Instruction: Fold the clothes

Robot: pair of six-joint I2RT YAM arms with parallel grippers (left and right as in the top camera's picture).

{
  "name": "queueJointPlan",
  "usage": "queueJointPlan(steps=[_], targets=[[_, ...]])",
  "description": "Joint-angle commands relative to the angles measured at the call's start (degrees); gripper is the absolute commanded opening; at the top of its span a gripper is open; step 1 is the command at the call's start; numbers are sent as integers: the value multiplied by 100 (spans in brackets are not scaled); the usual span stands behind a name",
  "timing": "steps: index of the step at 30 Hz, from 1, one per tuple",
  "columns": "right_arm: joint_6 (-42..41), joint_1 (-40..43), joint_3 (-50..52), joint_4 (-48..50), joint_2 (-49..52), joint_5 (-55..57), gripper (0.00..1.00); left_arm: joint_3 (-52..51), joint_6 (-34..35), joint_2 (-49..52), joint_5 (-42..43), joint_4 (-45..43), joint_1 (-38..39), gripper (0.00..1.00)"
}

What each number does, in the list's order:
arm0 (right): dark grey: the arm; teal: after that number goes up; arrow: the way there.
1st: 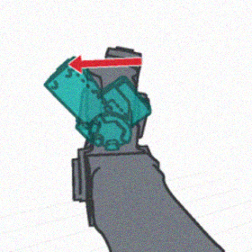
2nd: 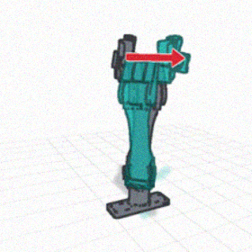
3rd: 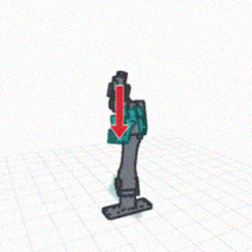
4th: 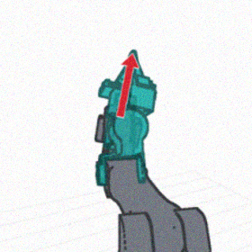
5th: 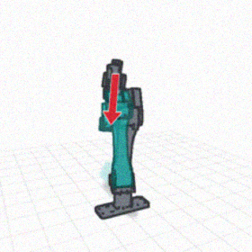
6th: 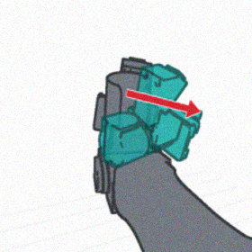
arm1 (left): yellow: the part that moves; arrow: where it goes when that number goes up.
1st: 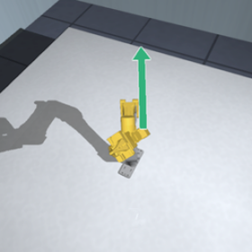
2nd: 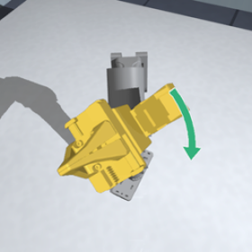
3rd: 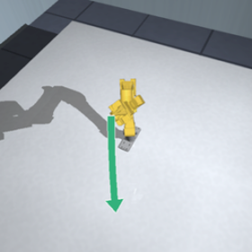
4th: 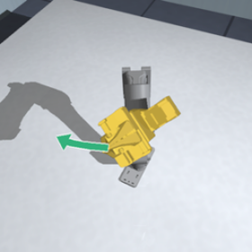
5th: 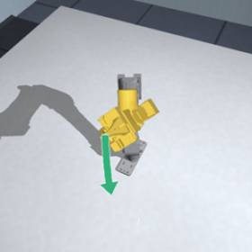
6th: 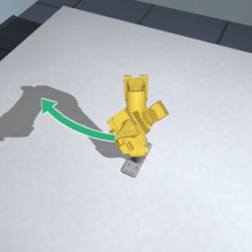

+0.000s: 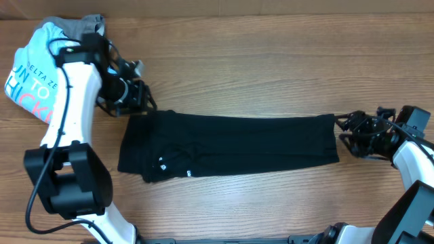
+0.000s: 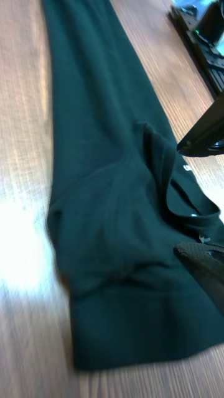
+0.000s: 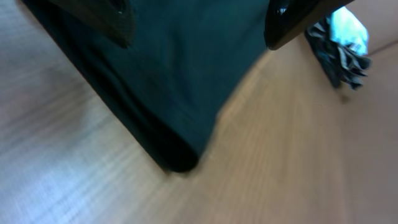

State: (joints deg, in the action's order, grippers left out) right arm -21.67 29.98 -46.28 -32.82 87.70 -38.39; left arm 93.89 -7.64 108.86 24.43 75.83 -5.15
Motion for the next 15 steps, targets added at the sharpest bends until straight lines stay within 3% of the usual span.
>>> queueJointPlan(steps=[1, 5, 15], targets=[[566, 15, -98, -417, -79, 837, 71, -411, 260, -24, -236, -258, 352, 48], [719, -31, -92, -306, 48, 1488, 71, -437, 422, -24, -343, -450, 450, 45], [1751, -717, -94, -114, 1167, 1104, 72, -435, 522, -24, -321, -728, 442, 46]])
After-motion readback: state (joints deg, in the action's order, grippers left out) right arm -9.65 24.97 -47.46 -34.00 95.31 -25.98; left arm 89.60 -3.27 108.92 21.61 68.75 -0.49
